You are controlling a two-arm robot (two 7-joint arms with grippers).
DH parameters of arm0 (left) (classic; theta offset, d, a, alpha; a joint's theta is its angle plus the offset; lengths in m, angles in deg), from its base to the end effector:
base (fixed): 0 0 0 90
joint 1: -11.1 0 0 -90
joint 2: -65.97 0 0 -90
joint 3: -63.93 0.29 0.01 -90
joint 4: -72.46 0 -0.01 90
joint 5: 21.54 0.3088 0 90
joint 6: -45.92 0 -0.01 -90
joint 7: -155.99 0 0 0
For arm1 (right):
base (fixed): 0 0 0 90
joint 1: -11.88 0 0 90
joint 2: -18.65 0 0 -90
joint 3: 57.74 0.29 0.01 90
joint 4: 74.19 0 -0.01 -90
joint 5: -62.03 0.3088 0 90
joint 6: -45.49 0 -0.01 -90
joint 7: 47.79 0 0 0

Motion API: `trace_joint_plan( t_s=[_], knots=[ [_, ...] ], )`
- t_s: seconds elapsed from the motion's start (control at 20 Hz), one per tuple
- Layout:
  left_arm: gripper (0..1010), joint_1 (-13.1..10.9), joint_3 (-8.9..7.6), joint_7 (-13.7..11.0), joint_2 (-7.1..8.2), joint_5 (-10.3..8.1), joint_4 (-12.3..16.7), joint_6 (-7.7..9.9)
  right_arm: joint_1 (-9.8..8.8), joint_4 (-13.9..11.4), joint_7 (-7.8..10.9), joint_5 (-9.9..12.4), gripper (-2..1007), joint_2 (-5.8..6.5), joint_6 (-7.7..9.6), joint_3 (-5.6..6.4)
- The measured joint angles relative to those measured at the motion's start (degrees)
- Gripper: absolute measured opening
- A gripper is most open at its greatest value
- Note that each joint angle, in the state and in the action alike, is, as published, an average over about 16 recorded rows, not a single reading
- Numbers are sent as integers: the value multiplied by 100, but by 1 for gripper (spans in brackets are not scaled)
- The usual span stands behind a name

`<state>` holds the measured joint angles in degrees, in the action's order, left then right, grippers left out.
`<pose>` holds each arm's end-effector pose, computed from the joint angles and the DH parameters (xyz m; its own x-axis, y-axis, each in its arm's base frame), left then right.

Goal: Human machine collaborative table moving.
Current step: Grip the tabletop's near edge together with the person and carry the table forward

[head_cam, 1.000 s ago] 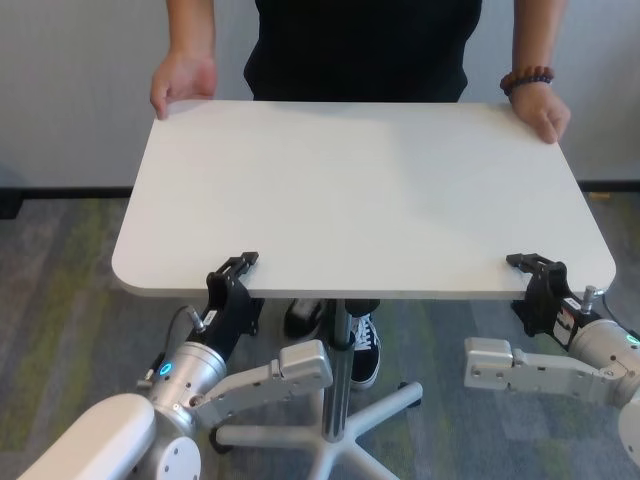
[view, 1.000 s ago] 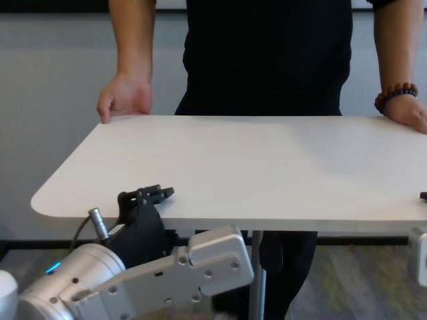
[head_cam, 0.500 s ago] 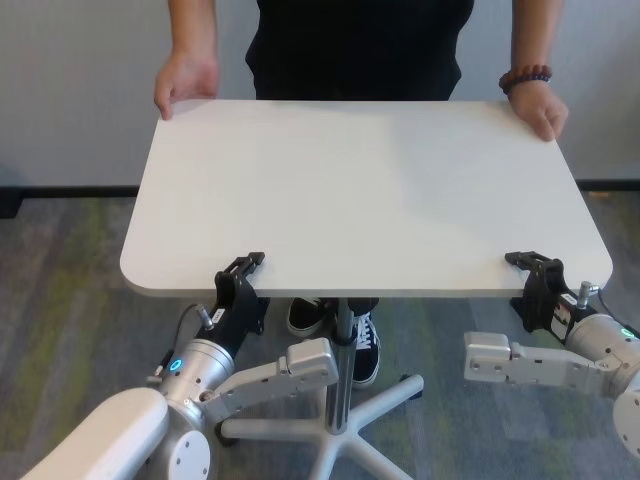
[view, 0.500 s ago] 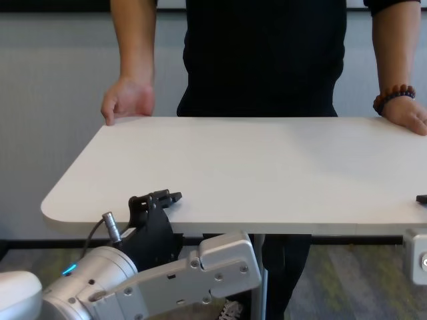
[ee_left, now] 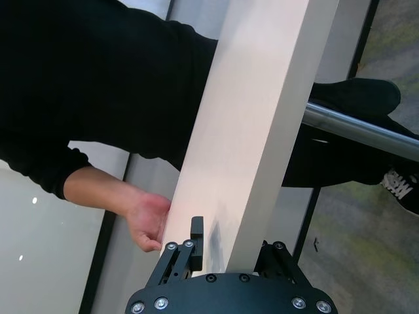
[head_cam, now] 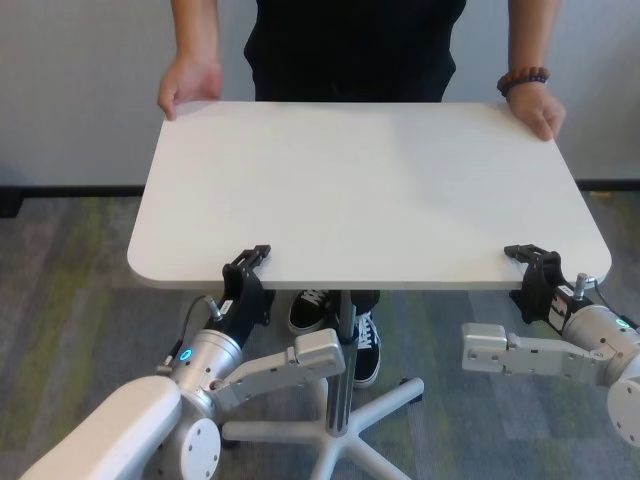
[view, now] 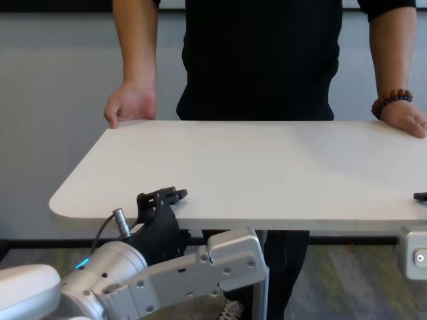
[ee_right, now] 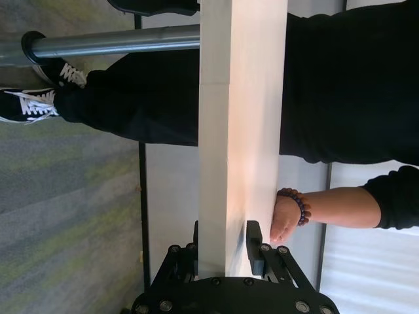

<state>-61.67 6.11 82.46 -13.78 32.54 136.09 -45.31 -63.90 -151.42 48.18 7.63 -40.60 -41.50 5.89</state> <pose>0.3719 -0.0744 -0.3674 0.0996 0.2802 0.9548 -0.9388 0.3445 -0.0032 0.3729 -0.0681 -0.3084 0.2827 0.0473 0.9580 0.9361 0.2044 -0.2864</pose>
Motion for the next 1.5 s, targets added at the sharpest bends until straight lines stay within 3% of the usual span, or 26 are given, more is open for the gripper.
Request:
trace_joint_plan(
  t_s=[0.8,1.5],
  knots=[
    [377,394,134,236,-241,-35,-679,-105,364,528,-132,3,350,-126,-104,-230],
    [377,535,212,353,-351,-83,-1077,-157,478,808,-196,75,351,-216,-154,-363]
  ],
)
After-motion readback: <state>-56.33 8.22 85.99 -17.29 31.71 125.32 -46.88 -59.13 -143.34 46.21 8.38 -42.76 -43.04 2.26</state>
